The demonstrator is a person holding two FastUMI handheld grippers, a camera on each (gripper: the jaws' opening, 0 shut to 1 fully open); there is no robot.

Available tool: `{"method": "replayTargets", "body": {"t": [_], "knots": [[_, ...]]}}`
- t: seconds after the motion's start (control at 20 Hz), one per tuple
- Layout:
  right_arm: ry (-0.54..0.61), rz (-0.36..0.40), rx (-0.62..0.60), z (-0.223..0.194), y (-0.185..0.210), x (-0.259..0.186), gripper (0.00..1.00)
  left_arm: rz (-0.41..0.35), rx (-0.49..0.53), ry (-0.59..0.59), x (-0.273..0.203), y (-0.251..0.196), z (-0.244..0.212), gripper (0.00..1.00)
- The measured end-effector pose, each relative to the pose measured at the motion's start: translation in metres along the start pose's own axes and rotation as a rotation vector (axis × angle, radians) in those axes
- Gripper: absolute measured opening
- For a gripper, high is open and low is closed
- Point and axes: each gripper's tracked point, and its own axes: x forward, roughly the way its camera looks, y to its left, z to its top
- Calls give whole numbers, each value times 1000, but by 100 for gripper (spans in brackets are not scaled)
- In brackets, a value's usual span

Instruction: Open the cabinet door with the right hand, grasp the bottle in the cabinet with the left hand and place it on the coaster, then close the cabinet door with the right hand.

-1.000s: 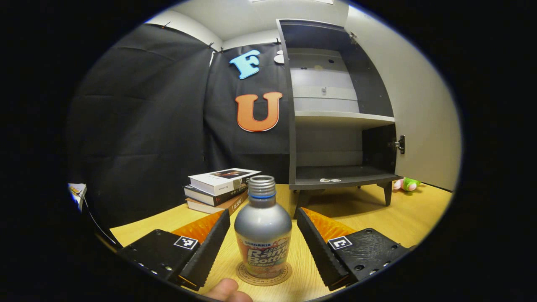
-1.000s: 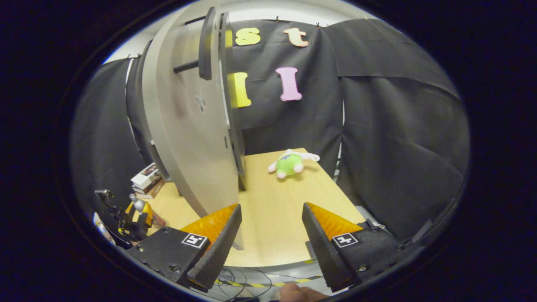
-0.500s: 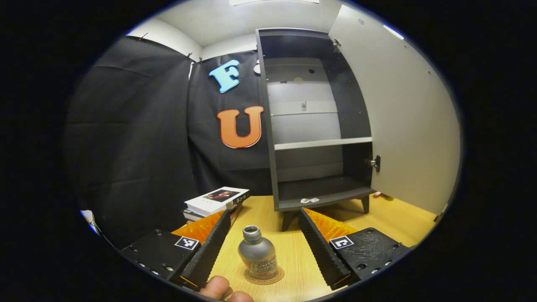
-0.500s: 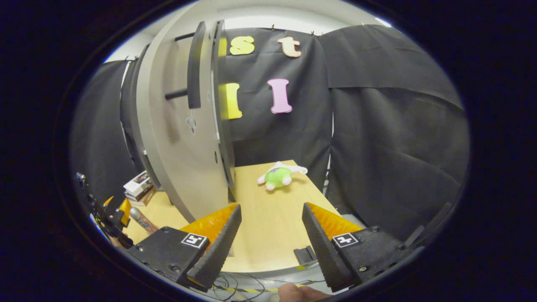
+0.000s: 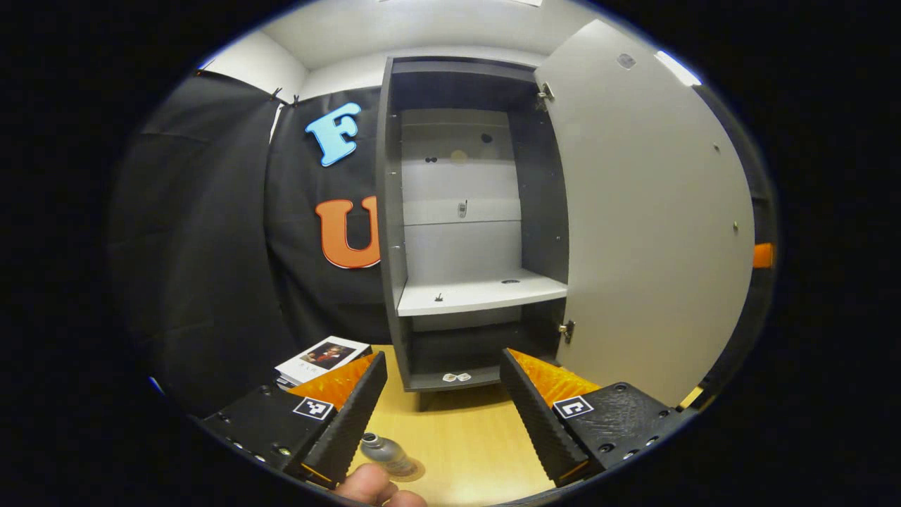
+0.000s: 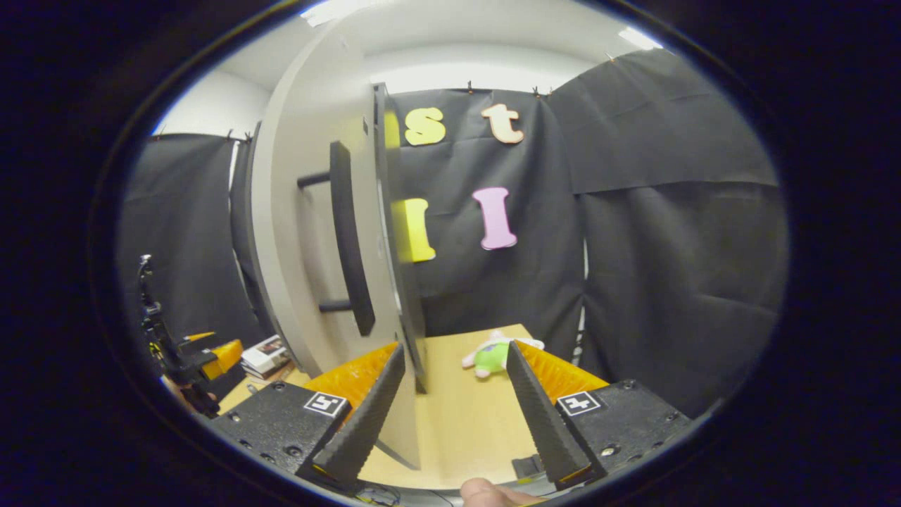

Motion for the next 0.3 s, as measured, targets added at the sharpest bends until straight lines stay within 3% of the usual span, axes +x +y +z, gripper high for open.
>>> {"method": "replayTargets", "body": {"t": [0.15,0.2,0.25,0.3], "knots": [[-10,105,157,18,-2,9,93,54,70,-7,-3,-10,34,96],[-13,147,220,23,2,11,92,37,63,-8,-4,-22,38,96],[-10,183,275,26,4,11,93,10,49,-9,-5,-33,40,89],[-9,211,316,30,6,12,91,-6,35,-4,-8,-39,40,96]]}}
